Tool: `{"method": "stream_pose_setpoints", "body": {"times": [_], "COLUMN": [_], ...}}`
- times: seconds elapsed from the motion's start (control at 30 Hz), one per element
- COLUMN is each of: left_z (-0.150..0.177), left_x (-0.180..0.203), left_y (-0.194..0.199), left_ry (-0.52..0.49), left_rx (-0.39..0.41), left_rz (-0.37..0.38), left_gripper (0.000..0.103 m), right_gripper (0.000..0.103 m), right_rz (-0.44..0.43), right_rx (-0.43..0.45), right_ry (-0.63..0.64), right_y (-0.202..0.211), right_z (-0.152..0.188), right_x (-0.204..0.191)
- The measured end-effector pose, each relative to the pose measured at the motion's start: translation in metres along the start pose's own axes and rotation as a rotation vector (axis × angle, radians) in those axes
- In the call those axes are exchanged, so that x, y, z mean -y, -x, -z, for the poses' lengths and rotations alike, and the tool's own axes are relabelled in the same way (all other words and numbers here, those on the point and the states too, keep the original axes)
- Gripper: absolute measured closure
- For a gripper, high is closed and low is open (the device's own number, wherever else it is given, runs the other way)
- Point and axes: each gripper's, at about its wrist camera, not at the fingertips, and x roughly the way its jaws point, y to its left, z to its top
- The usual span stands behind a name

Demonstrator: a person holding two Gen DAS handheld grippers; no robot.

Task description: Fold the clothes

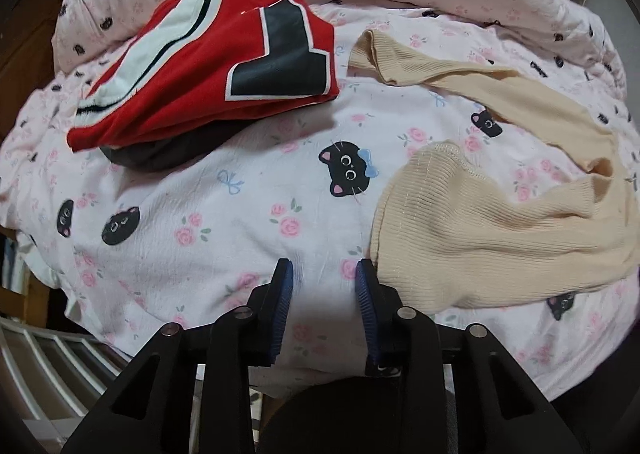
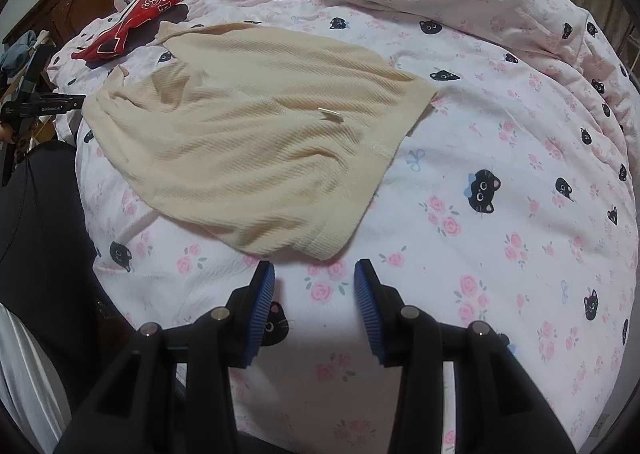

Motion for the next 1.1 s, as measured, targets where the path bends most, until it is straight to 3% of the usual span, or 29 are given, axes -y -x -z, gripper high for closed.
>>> {"method": "stream_pose_setpoints", "body": {"times": [0.07,0.1,0.33,0.57,0.7,0.9,1.1], "left_z": [0.002,0.003,0.012,0.009,-0.004,0.003,-0.002], "left_x": [-0.010,-0.015,-0.052,-0.052,-0.037,-0.038,-0.025], "left_y": [-0.003,-0.003,0.007,0.010,-0.011,-0.015,-0.020], "left_ry": [0.021,0.033,0.127,0.066,0.062,-0.003,-0.043], "left_rx": [-0.016,-0.023,-0.025,0.023,0.003,-0.013,-0.024], "left_rz": [0.062,0.100,0.354,0.575,0.591,0.577,0.610], "left_gripper": [0.054,0.053,0.053,0.053,0.053,0.053,0.053], "right_gripper": [0.059,0.059,0.059,0.059,0.059,0.059,0.059], "right_rz": [0.001,0.001,0.003,0.006,0.008,0.009,0.005], "right_rx": [-0.001,-0.002,-0.006,-0.013,-0.017,-0.021,-0.024], "right_ry": [0.000,0.000,-0.001,-0.002,-0.002,-0.004,-0.009], "right_y": [0.000,0.000,0.001,-0.001,-0.002,-0.003,-0.004], "right_z": [0.001,0.001,0.004,0.004,0.003,0.003,0.002], "right_x": [0.000,0.001,0.002,0.000,0.000,-0.001,-0.001]}}
